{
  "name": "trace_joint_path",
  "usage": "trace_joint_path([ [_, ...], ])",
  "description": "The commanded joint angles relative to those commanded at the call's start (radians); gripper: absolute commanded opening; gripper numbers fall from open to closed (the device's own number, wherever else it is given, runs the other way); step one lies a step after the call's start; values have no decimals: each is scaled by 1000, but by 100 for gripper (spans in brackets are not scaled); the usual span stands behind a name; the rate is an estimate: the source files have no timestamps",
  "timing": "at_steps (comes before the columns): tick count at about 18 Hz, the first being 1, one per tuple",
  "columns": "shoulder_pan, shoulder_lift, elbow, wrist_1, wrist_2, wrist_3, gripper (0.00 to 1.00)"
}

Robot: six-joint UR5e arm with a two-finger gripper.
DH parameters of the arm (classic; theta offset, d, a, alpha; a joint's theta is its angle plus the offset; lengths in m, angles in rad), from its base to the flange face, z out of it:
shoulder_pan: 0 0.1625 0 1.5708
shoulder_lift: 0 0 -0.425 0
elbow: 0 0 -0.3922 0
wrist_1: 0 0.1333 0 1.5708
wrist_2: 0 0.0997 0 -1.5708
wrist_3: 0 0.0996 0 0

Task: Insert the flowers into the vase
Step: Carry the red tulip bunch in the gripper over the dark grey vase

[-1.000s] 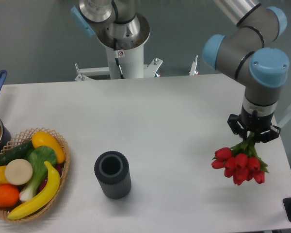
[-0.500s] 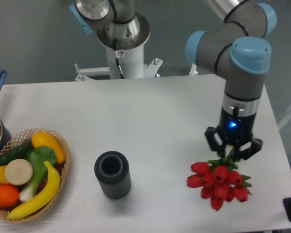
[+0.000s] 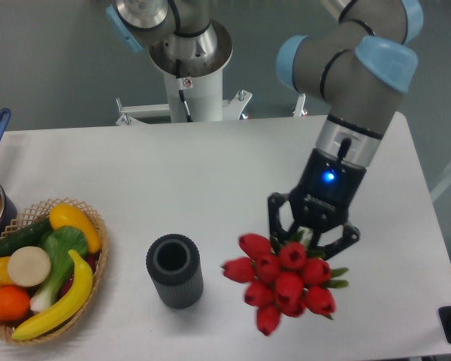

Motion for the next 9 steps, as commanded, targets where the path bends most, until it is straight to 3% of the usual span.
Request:
trace_joint_path([
  [5, -26, 3, -58, 88, -274, -23, 0],
  [9, -31, 44, -145, 114, -385, 7, 0],
])
